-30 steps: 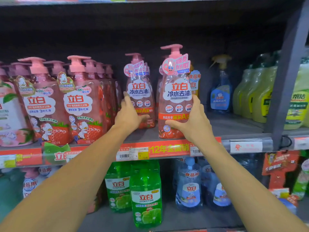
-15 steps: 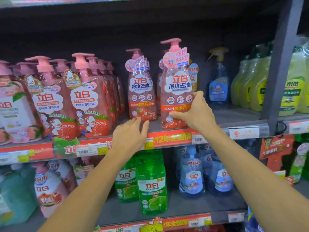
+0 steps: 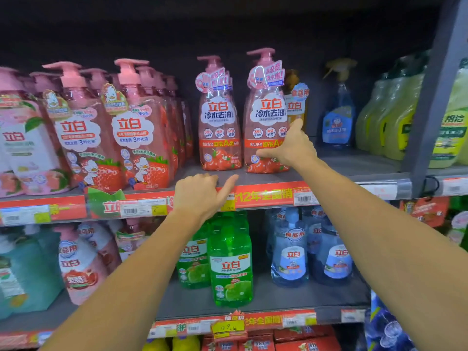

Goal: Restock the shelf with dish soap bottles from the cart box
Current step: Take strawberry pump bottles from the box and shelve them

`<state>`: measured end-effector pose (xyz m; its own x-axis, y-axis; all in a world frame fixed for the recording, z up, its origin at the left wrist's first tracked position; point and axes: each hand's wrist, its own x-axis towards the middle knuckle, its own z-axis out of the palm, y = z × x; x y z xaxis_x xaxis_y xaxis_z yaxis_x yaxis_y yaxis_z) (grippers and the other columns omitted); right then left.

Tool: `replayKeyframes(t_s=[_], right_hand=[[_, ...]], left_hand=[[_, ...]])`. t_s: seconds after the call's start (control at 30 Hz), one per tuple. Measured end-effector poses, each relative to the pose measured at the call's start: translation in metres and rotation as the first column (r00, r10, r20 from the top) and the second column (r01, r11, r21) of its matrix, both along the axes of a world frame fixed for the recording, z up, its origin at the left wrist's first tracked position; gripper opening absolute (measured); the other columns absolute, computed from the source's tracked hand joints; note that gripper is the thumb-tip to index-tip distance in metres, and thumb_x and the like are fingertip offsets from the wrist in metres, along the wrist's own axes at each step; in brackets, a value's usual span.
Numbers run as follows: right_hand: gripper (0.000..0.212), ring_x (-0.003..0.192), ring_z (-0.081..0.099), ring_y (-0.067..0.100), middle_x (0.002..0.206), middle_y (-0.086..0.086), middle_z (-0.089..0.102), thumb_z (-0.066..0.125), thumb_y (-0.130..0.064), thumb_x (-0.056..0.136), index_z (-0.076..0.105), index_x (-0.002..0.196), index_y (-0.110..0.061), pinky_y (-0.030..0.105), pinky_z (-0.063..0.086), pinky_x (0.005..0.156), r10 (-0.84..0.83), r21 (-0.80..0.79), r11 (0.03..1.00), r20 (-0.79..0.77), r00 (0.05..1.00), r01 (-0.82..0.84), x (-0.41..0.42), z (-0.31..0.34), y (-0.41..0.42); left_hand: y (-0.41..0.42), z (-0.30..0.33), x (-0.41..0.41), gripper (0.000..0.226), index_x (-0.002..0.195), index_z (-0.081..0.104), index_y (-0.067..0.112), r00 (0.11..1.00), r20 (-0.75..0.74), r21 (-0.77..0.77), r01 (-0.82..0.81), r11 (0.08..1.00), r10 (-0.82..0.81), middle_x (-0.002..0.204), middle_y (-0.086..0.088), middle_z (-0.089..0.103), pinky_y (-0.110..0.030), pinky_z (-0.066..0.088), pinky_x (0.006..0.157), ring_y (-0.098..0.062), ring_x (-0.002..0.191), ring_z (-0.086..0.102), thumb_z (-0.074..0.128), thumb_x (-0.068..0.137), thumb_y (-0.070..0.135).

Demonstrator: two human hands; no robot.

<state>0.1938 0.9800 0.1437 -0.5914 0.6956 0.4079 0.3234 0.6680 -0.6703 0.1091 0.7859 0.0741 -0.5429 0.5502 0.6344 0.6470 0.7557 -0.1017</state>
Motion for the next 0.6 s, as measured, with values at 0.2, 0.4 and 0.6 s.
replayKeyframes(t_s=[0.2, 0.4, 0.6], right_hand=[[0.097, 0.128, 0.052, 0.038, 0.14, 0.015, 0.05, 0.09, -0.045, 0.068, 0.027, 0.133, -0.01, 0.052, 0.044, 0.101, -0.001, -0.019, 1.0, -0.005, 1.0, 0.001, -0.016, -0.004, 0.006], [0.084, 0.128, 0.053, 0.035, 0.138, 0.015, 0.051, 0.087, -0.037, 0.074, 0.032, 0.13, -0.009, 0.047, 0.046, 0.1, 0.011, -0.048, 0.999, -0.035, 0.999, -0.013, -0.03, -0.008, 0.009], [0.077, 0.128, 0.053, 0.036, 0.139, 0.016, 0.052, 0.081, -0.039, 0.081, 0.034, 0.134, -0.009, 0.047, 0.046, 0.1, -0.021, -0.062, 0.998, -0.008, 1.0, 0.021, -0.038, -0.016, 0.006]], left_hand=[[-0.001, -0.002, -0.006, 0.068, 0.076, 0.063, 0.017, 1.0, -0.016, 0.033, 0.021, 0.999, -0.02, 0.077, -0.003, 0.066, -0.03, 0.035, 0.058, -0.025, 0.074, 0.064, 0.023, 0.094, 0.069], [-0.001, -0.001, -0.007, 0.066, 0.072, 0.057, 0.019, 0.999, 0.026, 0.061, 0.019, 0.998, -0.021, 0.067, 0.005, 0.048, -0.029, 0.031, 0.059, -0.016, 0.063, 0.046, 0.022, 0.092, 0.071], [0.0, -0.001, -0.009, 0.068, 0.082, 0.059, 0.018, 0.997, 0.065, 0.016, 0.032, 0.999, -0.033, 0.079, 0.0, 0.06, -0.033, 0.04, 0.062, -0.025, 0.078, 0.062, 0.021, 0.091, 0.073]])
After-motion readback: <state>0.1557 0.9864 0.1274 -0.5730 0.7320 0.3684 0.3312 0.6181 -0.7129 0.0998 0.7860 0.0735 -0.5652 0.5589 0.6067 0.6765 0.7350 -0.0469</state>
